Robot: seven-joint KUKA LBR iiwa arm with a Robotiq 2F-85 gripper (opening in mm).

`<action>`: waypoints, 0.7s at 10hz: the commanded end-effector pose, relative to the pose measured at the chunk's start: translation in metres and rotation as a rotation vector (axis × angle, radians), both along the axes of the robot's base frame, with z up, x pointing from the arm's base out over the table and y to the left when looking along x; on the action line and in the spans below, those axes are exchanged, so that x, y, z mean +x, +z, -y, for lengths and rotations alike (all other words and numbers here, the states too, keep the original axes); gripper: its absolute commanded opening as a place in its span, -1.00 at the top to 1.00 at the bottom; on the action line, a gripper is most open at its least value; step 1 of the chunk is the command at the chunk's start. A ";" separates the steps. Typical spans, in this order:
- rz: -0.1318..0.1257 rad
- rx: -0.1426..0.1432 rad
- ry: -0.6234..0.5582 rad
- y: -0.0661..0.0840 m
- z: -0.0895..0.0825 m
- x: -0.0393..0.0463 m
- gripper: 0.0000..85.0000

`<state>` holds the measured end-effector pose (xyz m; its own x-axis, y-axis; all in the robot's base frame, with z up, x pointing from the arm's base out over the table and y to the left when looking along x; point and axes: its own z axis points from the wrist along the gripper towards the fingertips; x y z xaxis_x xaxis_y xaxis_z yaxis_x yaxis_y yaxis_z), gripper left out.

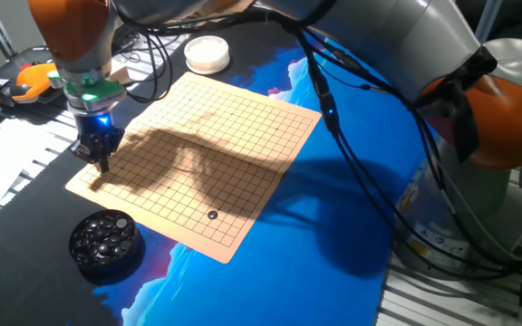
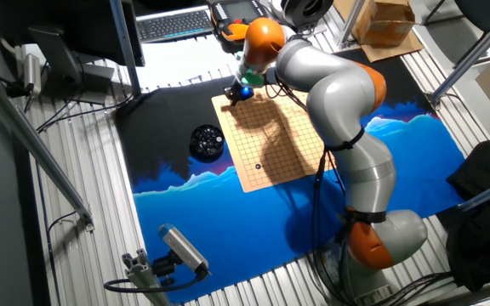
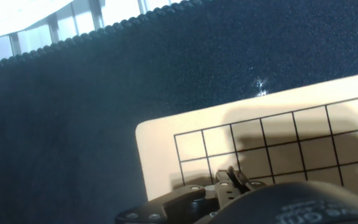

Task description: Play the first move as black on the 3-4 point in the upper right corner of the Go board

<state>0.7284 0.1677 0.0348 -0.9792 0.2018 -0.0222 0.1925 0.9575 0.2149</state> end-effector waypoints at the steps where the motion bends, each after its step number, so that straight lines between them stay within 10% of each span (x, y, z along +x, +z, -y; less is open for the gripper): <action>1: 0.001 0.001 0.001 0.000 0.001 0.0003 1.00; 7: -0.003 0.007 0.005 -0.001 0.001 0.0002 1.00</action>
<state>0.7286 0.1664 0.0333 -0.9801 0.1975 -0.0180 0.1888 0.9569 0.2209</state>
